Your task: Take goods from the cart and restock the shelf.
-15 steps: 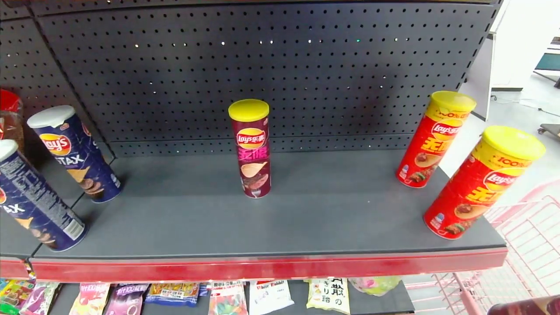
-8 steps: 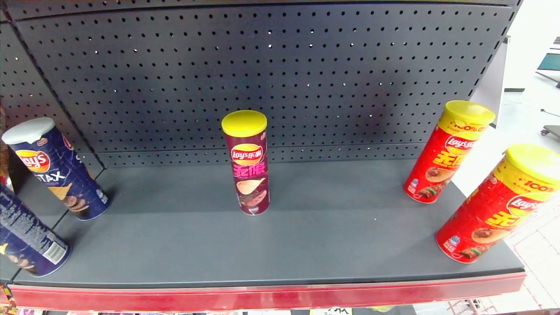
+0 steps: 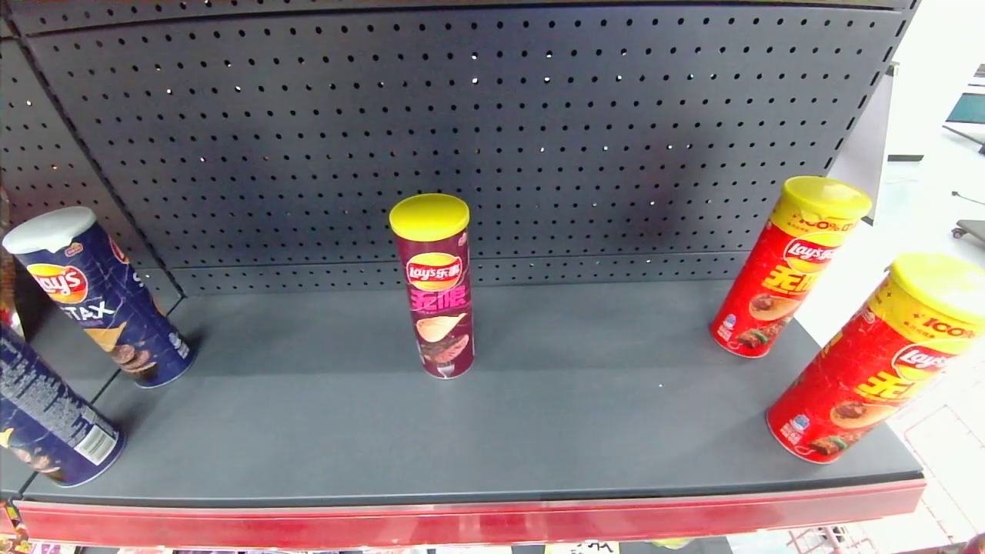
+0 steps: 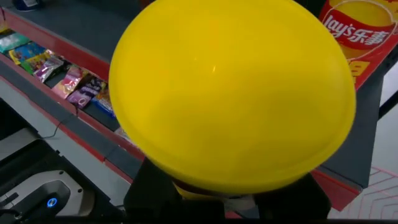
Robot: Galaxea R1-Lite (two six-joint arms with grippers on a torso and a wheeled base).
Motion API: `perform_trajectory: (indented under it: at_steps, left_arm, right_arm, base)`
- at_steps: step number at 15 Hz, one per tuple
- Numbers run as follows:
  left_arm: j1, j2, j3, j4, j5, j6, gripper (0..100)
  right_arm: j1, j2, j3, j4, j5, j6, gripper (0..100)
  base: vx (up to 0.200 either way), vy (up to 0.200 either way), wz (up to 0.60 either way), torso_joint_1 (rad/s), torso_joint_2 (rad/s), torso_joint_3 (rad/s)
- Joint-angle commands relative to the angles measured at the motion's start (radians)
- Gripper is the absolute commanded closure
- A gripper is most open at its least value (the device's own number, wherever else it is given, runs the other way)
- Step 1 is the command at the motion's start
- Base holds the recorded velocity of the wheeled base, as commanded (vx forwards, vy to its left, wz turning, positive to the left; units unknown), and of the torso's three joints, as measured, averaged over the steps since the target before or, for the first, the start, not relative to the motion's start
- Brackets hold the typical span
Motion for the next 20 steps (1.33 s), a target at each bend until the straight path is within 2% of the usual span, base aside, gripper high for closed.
perform_trajectory:
  at_steps: [1,5,7,9,14,20]
  left_arm:
    - [-0.107,0.478,-0.238,-0.017,-0.197,0.016,0]
    - [-0.115,0.854,-0.303,-0.255,-0.274,0.104,0]
    - [-0.115,0.949,-0.341,-0.267,-0.289,0.158,0]
    - [-0.121,1.011,-0.384,-0.267,-0.334,0.185,0]
    - [-0.209,1.143,-0.492,-0.267,-0.334,0.194,0]
    - [-0.221,1.279,-0.594,-0.299,-0.335,0.213,0]
  right_arm:
    - [-0.001,0.073,-0.038,0.001,0.021,-0.003,100]
    - [0.001,0.183,-0.113,-0.004,0.022,-0.003,100]
    - [0.001,0.194,-0.119,-0.004,0.041,-0.003,100]
    - [0.001,0.188,-0.116,-0.004,0.042,-0.001,100]
    - [0.001,0.169,-0.112,-0.002,0.045,0.002,100]
    - [0.001,0.177,-0.116,-0.001,0.058,0.002,100]
  base:
    - [0.0,0.0,0.0,0.0,0.0,0.0]
    - [0.0,0.0,0.0,0.0,0.0,0.0]
    - [0.0,0.0,0.0,0.0,0.0,0.0]
    - [0.0,0.0,0.0,0.0,0.0,0.0]
    - [0.0,0.0,0.0,0.0,0.0,0.0]
    - [0.0,0.0,0.0,0.0,0.0,0.0]
